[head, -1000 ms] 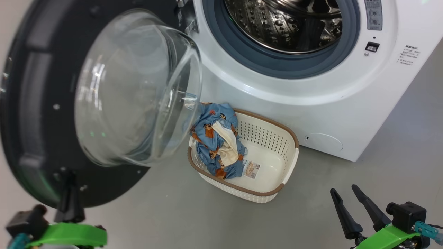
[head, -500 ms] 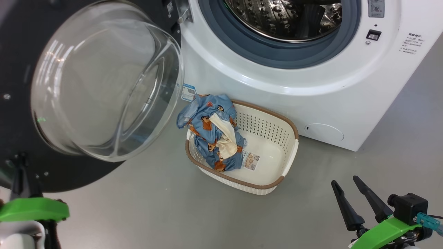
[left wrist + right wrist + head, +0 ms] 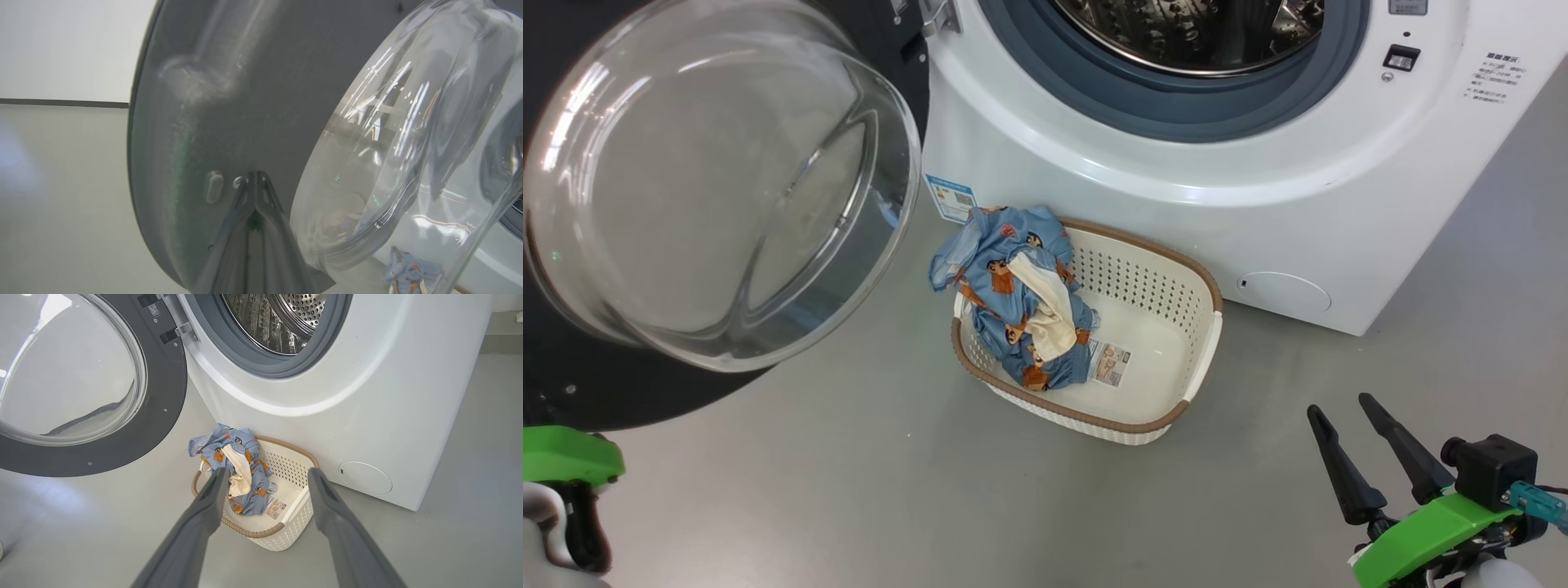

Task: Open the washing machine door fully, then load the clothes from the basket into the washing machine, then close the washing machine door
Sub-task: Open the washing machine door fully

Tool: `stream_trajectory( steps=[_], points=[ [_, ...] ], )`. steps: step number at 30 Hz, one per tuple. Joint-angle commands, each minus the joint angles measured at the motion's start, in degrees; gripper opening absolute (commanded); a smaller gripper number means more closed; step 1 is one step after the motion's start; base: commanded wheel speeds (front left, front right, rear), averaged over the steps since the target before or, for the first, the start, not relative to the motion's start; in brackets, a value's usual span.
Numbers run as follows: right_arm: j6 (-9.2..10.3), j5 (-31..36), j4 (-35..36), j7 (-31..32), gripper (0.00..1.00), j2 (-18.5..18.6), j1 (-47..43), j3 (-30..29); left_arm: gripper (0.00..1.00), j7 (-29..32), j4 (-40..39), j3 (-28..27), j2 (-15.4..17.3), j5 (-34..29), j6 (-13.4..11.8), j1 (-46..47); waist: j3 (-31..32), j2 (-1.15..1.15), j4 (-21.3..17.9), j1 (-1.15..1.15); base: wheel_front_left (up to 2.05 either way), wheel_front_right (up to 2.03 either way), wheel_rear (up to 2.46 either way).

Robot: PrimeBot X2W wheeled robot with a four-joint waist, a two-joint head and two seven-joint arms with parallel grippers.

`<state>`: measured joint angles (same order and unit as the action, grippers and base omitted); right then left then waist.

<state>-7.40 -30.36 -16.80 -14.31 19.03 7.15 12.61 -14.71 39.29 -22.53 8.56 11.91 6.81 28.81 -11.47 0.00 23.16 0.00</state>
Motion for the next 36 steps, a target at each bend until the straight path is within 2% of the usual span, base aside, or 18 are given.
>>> stream_trajectory(
  steps=[1,10,19,20,22,24,25,26,27,36],
  points=[
    [-0.09,-0.1,1.1,-0.7,1.00,0.8,0.8,1.6,0.00,-0.3,-1.1,-1.9,3.8,-0.8,0.1,2.1,-0.1,0.00,-0.1,0.00,0.00,0.00,0.00],
    [-0.09,-0.2,1.0,-0.7,1.00,0.7,0.6,1.4,0.00,-0.3,0.4,-3.6,4.4,-2.5,0.4,2.5,0.4,0.00,-0.5,0.00,0.00,0.00,0.00],
    [-0.09,-0.3,0.8,-0.7,1.00,0.4,0.2,1.2,0.00,-0.3,-3.4,-2.2,1.2,-3.3,0.6,-1.2,1.7,0.00,-0.1,0.00,0.00,0.00,0.00],
    [-0.09,-0.3,0.8,-0.7,1.00,0.3,0.1,1.2,0.07,-0.3,-4.0,-1.9,0.8,-3.2,0.6,-1.8,1.9,0.00,-0.1,0.00,0.00,0.00,0.00],
    [-0.09,-0.3,0.7,-0.7,1.00,0.2,0.0,1.2,0.30,-0.3,-5.4,-0.9,0.0,-2.8,0.7,-3.2,2.3,0.00,-0.1,0.00,0.00,0.00,0.00],
    [-0.09,-0.4,0.7,-0.7,1.00,0.1,-0.2,1.3,0.42,-0.3,-6.9,0.4,-0.5,-2.3,0.7,-4.9,2.9,0.00,-0.2,0.00,0.00,0.00,0.00],
    [-0.09,-0.4,0.7,-0.7,1.00,0.0,-0.3,1.3,0.51,-0.3,-7.9,1.2,-0.7,-2.0,0.7,-5.9,3.0,0.00,-0.3,0.00,0.00,0.00,0.00],
    [-0.09,-0.4,0.8,-0.7,1.00,-0.1,-0.5,1.3,0.95,-0.3,-9.6,2.5,-1.2,-1.3,0.7,-7.8,3.5,0.00,-0.6,0.00,0.00,0.00,0.00],
    [-0.09,-0.4,0.8,-0.7,1.00,-0.1,-0.5,1.2,1.00,-0.3,-10.4,3.1,-1.5,-0.7,0.7,-8.8,3.6,0.00,-0.7,0.00,0.00,0.00,0.00],
    [-0.09,-0.3,1.3,-0.7,1.00,-0.7,-0.9,0.0,1.00,-0.3,-17.8,11.0,-1.9,4.1,0.7,-16.4,4.5,0.00,-3.5,0.00,0.00,0.00,0.00]
  ],
)
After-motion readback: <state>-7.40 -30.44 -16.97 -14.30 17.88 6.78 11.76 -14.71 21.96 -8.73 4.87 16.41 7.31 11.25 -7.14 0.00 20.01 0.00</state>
